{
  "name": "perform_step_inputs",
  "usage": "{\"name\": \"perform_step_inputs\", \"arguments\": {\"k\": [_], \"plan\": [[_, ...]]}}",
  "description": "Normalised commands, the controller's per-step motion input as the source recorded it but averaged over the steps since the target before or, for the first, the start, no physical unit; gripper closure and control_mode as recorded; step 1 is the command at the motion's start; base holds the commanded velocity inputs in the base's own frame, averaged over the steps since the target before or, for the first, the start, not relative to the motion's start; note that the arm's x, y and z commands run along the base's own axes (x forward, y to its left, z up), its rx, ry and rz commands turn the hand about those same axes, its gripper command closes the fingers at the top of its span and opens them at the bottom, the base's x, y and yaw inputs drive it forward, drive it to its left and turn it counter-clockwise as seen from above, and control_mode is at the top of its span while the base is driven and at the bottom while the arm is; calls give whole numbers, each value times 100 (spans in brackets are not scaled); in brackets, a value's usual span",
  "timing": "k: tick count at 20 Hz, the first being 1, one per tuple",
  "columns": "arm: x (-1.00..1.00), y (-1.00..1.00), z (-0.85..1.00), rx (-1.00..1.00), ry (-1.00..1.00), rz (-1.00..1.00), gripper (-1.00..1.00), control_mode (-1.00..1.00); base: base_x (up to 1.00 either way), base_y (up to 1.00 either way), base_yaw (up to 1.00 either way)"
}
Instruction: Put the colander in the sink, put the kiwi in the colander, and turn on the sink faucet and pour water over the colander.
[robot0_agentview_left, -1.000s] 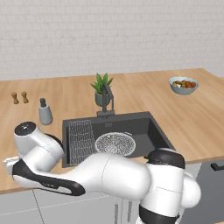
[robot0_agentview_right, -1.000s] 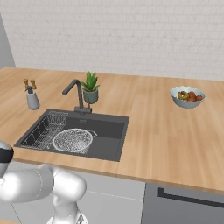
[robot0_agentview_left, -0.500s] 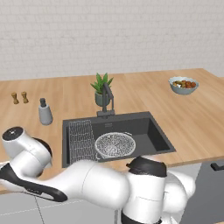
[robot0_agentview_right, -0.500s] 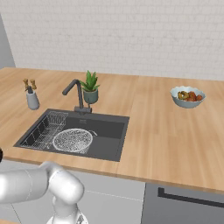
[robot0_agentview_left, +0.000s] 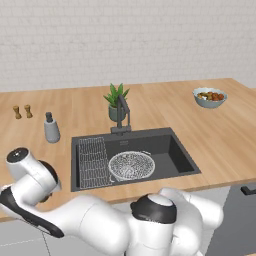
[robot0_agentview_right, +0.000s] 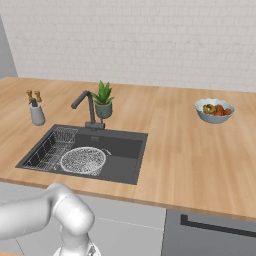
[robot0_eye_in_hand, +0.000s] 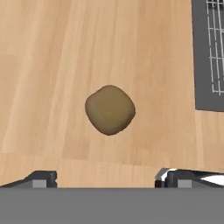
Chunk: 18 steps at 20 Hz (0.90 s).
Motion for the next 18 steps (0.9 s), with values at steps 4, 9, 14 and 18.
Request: {"name": "perform_step_inputs", "arguments": {"k": [4,9,14,18], "plan": [[26,0,-24,1,-4,0,-100,-100,0,0,0],[15,0,-26,0,-1,0,-100,-100,0,0,0],[25,0,-26,1,0,0,-100,-100,0,0,0],[37,2,-19,5,0,0,-100,-100,0,0,0]]}}
